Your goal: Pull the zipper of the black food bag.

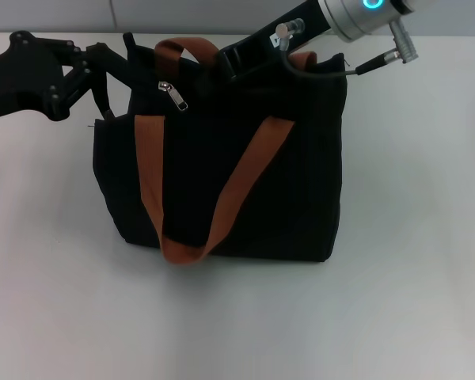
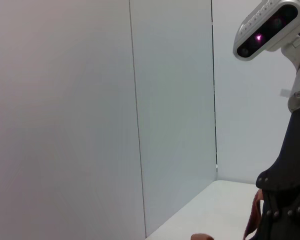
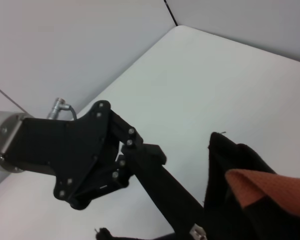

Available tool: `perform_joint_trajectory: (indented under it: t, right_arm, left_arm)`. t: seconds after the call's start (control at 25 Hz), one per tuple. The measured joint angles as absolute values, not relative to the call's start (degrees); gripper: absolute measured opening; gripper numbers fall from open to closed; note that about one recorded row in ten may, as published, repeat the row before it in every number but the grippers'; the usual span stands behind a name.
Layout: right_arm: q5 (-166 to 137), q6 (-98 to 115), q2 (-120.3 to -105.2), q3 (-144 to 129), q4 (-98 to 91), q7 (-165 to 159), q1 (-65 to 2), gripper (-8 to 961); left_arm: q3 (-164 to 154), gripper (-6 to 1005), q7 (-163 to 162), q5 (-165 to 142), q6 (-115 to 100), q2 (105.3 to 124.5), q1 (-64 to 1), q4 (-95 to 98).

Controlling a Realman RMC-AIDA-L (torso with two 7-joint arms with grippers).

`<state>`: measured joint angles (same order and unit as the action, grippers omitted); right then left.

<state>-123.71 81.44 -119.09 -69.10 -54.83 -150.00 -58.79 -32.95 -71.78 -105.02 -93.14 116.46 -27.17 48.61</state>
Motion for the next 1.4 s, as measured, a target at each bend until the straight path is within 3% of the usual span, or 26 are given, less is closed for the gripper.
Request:
perform_joint_trajectory:
  t: [0.44,0.64,1.4]
  right_arm:
    - [-120.73,81.10,-119.15,-68.43,-52.13,-149.92,-59.35,87]
    - [-120.60,79.75,-119.21,-68.41,-49.15,-149.32,-60.21,231]
    - [-117.84,78.20,-119.41,-69.00,-45.77,-149.10,-61.71,228]
  left_arm:
    - [-32.96,21,-71.68,-104.98,-93.16,116.63,-27.41,48.60]
    - [-32.96,22,-71.56,-104.53,-93.44,116.60,-27.42,48.60]
    - [-32.96,21,-71.54,-104.24,-93.69,116.75,-27.54,48.67]
